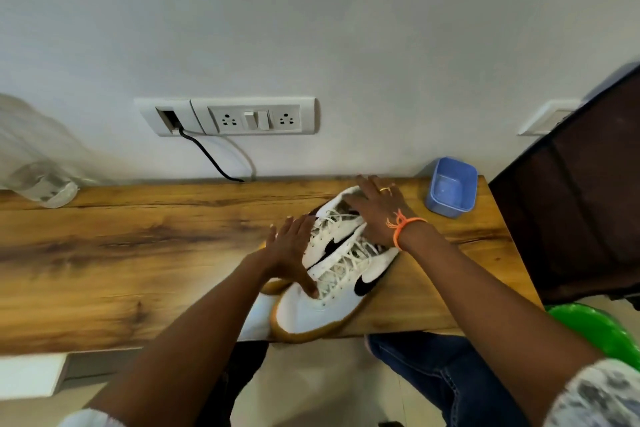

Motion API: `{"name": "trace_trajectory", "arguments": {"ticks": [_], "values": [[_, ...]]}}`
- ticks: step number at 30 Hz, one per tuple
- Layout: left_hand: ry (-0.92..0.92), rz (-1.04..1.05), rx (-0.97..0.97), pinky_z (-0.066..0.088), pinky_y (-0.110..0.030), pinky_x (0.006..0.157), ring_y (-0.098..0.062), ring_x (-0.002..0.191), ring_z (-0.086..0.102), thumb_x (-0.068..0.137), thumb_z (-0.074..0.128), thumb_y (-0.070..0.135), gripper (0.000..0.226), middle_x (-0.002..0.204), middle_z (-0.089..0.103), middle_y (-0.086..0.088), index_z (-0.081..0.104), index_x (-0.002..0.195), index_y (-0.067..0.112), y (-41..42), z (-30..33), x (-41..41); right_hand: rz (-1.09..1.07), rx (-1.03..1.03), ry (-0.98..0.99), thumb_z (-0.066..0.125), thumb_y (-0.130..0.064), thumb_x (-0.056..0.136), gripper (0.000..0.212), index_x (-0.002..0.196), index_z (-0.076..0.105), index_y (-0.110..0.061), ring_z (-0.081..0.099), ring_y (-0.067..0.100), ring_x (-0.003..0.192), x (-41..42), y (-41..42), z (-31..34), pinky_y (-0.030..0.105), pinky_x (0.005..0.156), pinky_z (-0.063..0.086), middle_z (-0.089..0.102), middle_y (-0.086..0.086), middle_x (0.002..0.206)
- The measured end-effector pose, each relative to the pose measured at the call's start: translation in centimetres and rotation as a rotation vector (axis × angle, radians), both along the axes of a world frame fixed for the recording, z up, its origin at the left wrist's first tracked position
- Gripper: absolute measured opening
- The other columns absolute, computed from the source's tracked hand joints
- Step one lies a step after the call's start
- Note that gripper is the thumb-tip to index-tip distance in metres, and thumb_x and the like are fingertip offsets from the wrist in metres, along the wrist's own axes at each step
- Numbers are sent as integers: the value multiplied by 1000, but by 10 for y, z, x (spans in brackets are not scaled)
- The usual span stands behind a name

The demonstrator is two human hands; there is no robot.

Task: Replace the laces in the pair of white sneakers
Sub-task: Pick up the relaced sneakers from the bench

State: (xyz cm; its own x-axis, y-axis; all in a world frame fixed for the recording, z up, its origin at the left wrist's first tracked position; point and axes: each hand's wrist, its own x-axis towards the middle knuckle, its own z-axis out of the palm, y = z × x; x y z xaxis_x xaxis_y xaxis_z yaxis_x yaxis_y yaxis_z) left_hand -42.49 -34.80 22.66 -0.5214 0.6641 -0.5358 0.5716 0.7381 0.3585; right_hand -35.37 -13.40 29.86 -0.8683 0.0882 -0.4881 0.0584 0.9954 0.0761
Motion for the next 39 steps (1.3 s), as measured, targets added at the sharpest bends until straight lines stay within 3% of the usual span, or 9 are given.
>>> {"name": "trace_trajectory", "arguments": {"ticks": [5, 9, 14, 17, 19, 23, 27, 32, 39], "values": [[36, -66, -20, -7, -61, 118, -28, 151, -11, 50, 92, 54, 147, 166, -5, 0, -8, 156, 35, -1, 8, -28, -73, -102, 141, 74, -35, 77, 92, 150, 20, -25, 15, 37, 143, -3, 2, -31, 54, 105, 39, 16, 8, 155], [130, 58, 30, -1, -59, 119, -29, 151, -2, 51, 92, 49, 139, 165, 4, -4, 4, 157, 33, -10, 9, -28, -118, -114, 219, 79, -34, 72, 74, 136, 43, -18, 33, 35, 127, 13, 14, -32, 40, 100, 41, 42, 8, 137], [379, 232, 83, 30, -48, 107, -34, 131, 30, 49, 94, 41, 134, 147, 28, -11, 13, 154, 21, -12, 20, -9, -190, -137, 166, 75, -34, 76, 45, 117, 63, -18, 30, 38, 129, 36, 2, -28, 40, 96, 45, 41, 10, 138], [492, 370, 30, 40, -42, 98, -34, 121, 42, 70, 85, 25, 97, 138, 38, -15, 24, 144, 11, -5, 25, 17, -252, -121, 172, 74, -39, 77, 39, 108, 66, -16, 31, 37, 126, 52, -14, -30, 39, 90, 48, 41, 10, 134], [345, 666, 75, 42, -44, 98, -38, 125, 41, 81, 71, 15, 72, 140, 37, -22, 30, 139, 4, -7, 31, 41, -284, -120, 197, 73, -42, 79, 42, 109, 67, -15, 32, 38, 125, 61, -23, -30, 40, 91, 46, 40, 11, 134], [-128, 1265, 282, 36, -48, 108, -43, 135, 34, 93, 62, 25, 67, 148, 27, -24, 27, 144, -2, -3, 29, 102, -350, -128, 224, 71, -48, 80, 47, 113, 66, -14, 35, 39, 124, 75, -47, -31, 41, 94, 47, 38, 13, 134], [-126, 1205, 518, 37, -46, 112, -40, 134, 39, 97, 52, 17, 55, 149, 34, -23, 32, 144, -5, 0, 17, 128, -389, -104, 292, 67, -49, 82, 43, 110, 66, -16, 42, 39, 118, 88, -68, -28, 41, 93, 45, 41, 15, 132], [-86, 957, 585, 45, -49, 105, -34, 126, 52, 97, 53, 17, 41, 137, 55, -17, 48, 135, 3, -20, 8, 105, -400, -149, 275, 61, -56, 85, 50, 119, 62, -19, 40, 37, 122, 110, -73, -31, 42, 95, 45, 37, 15, 137], [-138, 787, 516, 40, -41, 109, -33, 136, 43, 98, 56, 11, 53, 148, 45, -16, 37, 147, 5, -26, 20, 82, -437, -114, 288, 47, -55, 94, 47, 115, 64, -16, 45, 32, 115, 132, -87, -30, 41, 94, 42, 45, 13, 126]]}}
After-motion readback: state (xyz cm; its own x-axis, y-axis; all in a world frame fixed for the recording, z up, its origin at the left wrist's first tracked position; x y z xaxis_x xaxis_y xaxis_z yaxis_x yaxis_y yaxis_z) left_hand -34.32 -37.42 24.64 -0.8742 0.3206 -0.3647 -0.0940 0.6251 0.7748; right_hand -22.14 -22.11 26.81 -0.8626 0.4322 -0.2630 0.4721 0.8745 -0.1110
